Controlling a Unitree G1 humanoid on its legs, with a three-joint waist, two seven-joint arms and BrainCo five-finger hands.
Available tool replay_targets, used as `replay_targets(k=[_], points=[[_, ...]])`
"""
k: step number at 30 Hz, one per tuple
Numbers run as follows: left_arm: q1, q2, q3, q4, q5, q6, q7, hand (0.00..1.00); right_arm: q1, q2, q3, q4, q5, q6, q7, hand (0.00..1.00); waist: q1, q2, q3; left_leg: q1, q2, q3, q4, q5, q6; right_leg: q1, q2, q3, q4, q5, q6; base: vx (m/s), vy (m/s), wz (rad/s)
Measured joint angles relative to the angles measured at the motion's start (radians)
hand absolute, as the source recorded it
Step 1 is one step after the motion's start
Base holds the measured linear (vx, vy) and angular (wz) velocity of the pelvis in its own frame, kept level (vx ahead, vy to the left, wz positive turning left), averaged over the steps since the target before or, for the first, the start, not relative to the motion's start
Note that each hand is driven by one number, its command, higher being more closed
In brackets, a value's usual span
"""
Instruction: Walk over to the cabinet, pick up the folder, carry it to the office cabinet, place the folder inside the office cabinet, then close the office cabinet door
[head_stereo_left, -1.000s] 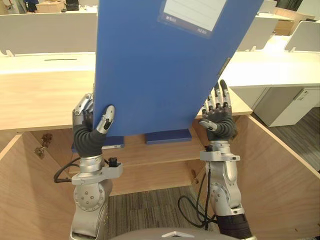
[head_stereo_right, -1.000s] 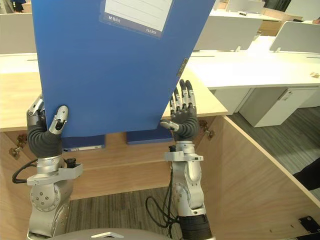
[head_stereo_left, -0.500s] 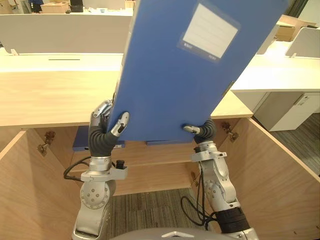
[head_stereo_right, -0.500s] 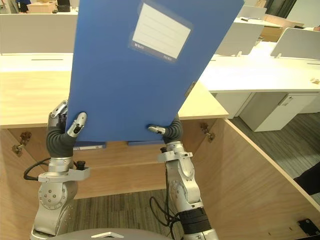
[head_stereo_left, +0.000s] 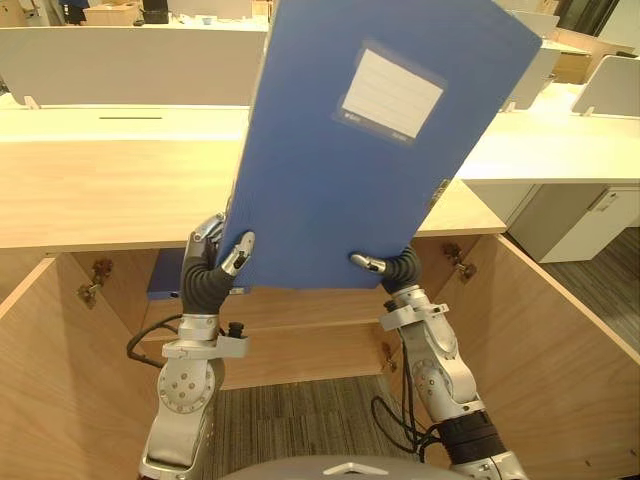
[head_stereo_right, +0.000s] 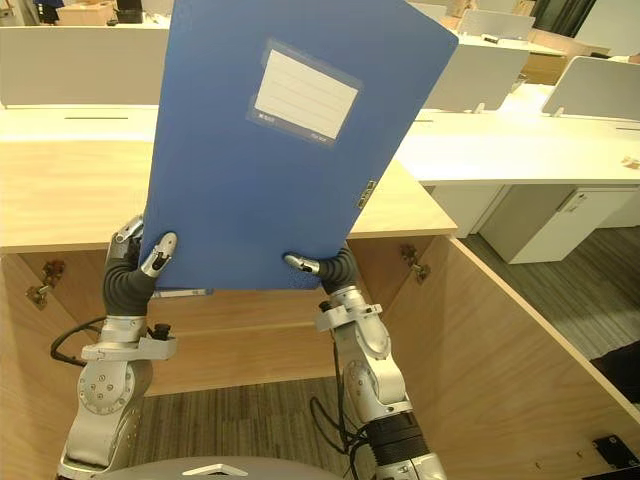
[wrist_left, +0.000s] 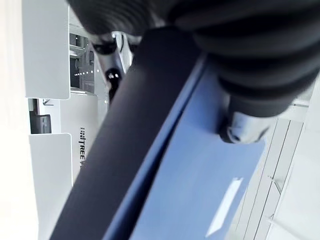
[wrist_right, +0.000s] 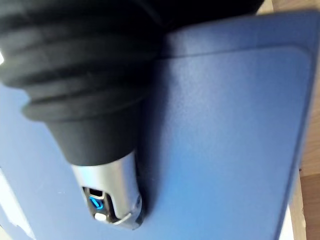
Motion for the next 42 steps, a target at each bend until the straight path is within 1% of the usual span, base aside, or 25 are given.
replay_targets(k=[1,7,9,10,14,16,18,21,25,28,29,30,31,32,35,38,42], points=[[0.001,0.000,0.000,0.000,0.001,0.000,0.000,0.00,0.001,0.002,0.000,0.001,-0.001,0.000,0.000,1.00,0.000,0.000,0.000,0.000,0.000,0.000,0.000,0.000,0.000,0.000,0.000,0.000,0.000,0.000,0.000,0.00,0.000,0.00],[0.018,-0.010,0.031,0.016,0.042,0.001,0.000,0.00,0.005,0.076,-0.025,0.000,-0.016,-0.001,-0.013,1.00,-0.002,0.000,0.000,0.000,0.000,-0.004,0.000,0.000,0.000,0.003,0.000,-0.004,-0.002,0.000,0.000,0.00,0.000,0.01],[0.018,-0.029,0.065,0.035,0.048,0.001,0.010,0.00,0.009,0.108,-0.042,-0.002,-0.025,-0.004,-0.027,1.00,-0.003,0.000,0.000,0.000,0.000,-0.010,0.000,0.000,0.000,0.008,-0.001,-0.010,-0.004,0.000,0.000,0.00,0.000,0.10],[0.021,-0.043,0.093,0.042,0.048,0.004,0.017,0.00,0.018,0.120,-0.047,-0.010,-0.043,-0.007,-0.043,1.00,-0.003,0.000,0.000,0.000,0.000,-0.015,0.000,0.000,-0.001,0.011,-0.001,-0.017,-0.004,-0.001,0.001,0.00,-0.002,0.13],[0.052,-0.073,0.187,0.047,0.047,0.005,0.058,0.00,0.031,0.144,-0.073,-0.021,-0.102,-0.009,-0.066,1.00,-0.001,0.000,0.001,-0.002,0.001,-0.022,0.000,-0.002,-0.005,0.014,-0.001,-0.027,-0.005,-0.003,0.000,0.00,-0.003,0.07],[0.060,-0.084,0.237,0.079,0.045,0.007,0.081,0.00,0.040,0.151,-0.092,-0.027,-0.138,-0.009,-0.087,1.00,0.001,0.000,0.001,-0.003,0.001,-0.027,0.000,-0.003,-0.006,0.016,-0.001,-0.031,-0.006,-0.004,0.000,0.00,0.001,0.08],[0.068,-0.105,0.301,0.126,0.037,0.026,0.100,0.00,0.076,0.154,-0.116,-0.059,-0.177,-0.009,-0.091,1.00,0.001,-0.001,0.001,-0.012,0.000,-0.045,0.000,-0.002,-0.007,0.017,-0.003,-0.049,-0.005,-0.005,0.003,0.00,-0.003,0.20],[0.095,-0.123,0.374,0.178,0.022,0.045,0.121,0.00,0.084,0.153,-0.124,-0.066,-0.246,-0.010,-0.112,1.00,0.001,0.000,0.003,-0.015,0.001,-0.049,0.000,0.000,-0.007,0.017,-0.002,-0.053,-0.005,-0.006,0.003,0.00,-0.001,0.07],[0.124,-0.143,0.425,0.259,0.016,0.066,0.130,0.00,0.095,0.154,-0.145,-0.066,-0.305,-0.010,-0.129,1.00,0.010,0.000,0.007,-0.016,0.001,-0.052,0.000,0.002,-0.004,0.019,-0.002,-0.056,-0.003,-0.006,0.003,0.00,0.001,0.01],[0.148,-0.142,0.448,0.359,0.017,0.094,0.094,0.00,0.095,0.150,-0.148,-0.067,-0.379,-0.008,-0.130,1.00,0.009,0.001,0.025,-0.017,0.000,-0.062,0.000,-0.001,-0.010,0.022,-0.003,-0.070,-0.003,-0.013,-0.002,-0.02,0.000,0.11],[0.155,-0.140,0.450,0.405,0.019,0.110,0.076,0.00,0.096,0.147,-0.147,-0.067,-0.414,-0.005,-0.130,1.00,0.009,0.002,0.032,-0.018,0.000,-0.068,0.000,-0.001,-0.010,0.022,-0.005,-0.078,-0.001,-0.020,-0.005,-0.02,-0.002,0.12],[0.166,-0.140,0.452,0.451,0.021,0.123,0.056,0.00,0.096,0.143,-0.141,-0.067,-0.448,-0.002,-0.130,1.00,0.011,0.002,0.034,-0.020,0.000,-0.070,0.000,-0.001,-0.011,0.022,-0.005,-0.080,-0.001,-0.025,0.000,-0.02,-0.003,0.10],[0.172,-0.140,0.453,0.472,0.025,0.128,0.048,0.00,0.097,0.141,-0.138,-0.067,-0.457,-0.001,-0.129,1.00,0.012,0.002,0.035,-0.021,0.000,-0.071,0.000,-0.001,-0.011,0.021,-0.004,-0.080,-0.001,-0.025,0.000,0.00,-0.002,0.05],[0.182,-0.140,0.452,0.521,0.046,0.137,0.037,0.00,0.097,0.135,-0.131,-0.067,-0.484,0.000,-0.128,1.00,0.015,0.002,0.035,-0.025,0.000,-0.072,0.000,-0.001,-0.011,0.018,-0.004,-0.081,-0.001,-0.025,-0.001,0.00,0.000,0.00],[0.184,-0.137,0.458,0.651,0.095,0.159,0.023,0.00,0.103,0.102,-0.083,-0.063,-0.511,0.000,-0.126,1.00,0.022,0.001,0.036,-0.031,0.000,-0.074,0.000,-0.001,-0.011,0.013,-0.004,-0.083,-0.001,-0.023,-0.002,0.02,0.000,0.02],[0.180,-0.129,0.454,0.752,0.143,0.165,0.018,0.00,0.103,0.067,-0.026,-0.050,-0.555,0.001,-0.125,1.00,0.026,0.001,0.037,-0.032,0.002,-0.074,0.001,0.002,-0.006,0.015,-0.004,-0.082,0.000,-0.019,0.001,0.04,-0.006,0.00],[0.159,-0.090,0.411,0.898,0.177,0.176,0.018,0.00,0.097,0.007,0.086,-0.004,-0.608,0.001,-0.121,1.00,0.033,0.003,0.041,-0.032,0.003,-0.076,0.001,0.002,-0.006,0.017,0.000,-0.084,-0.004,-0.017,0.000,0.00,0.000,0.00]])
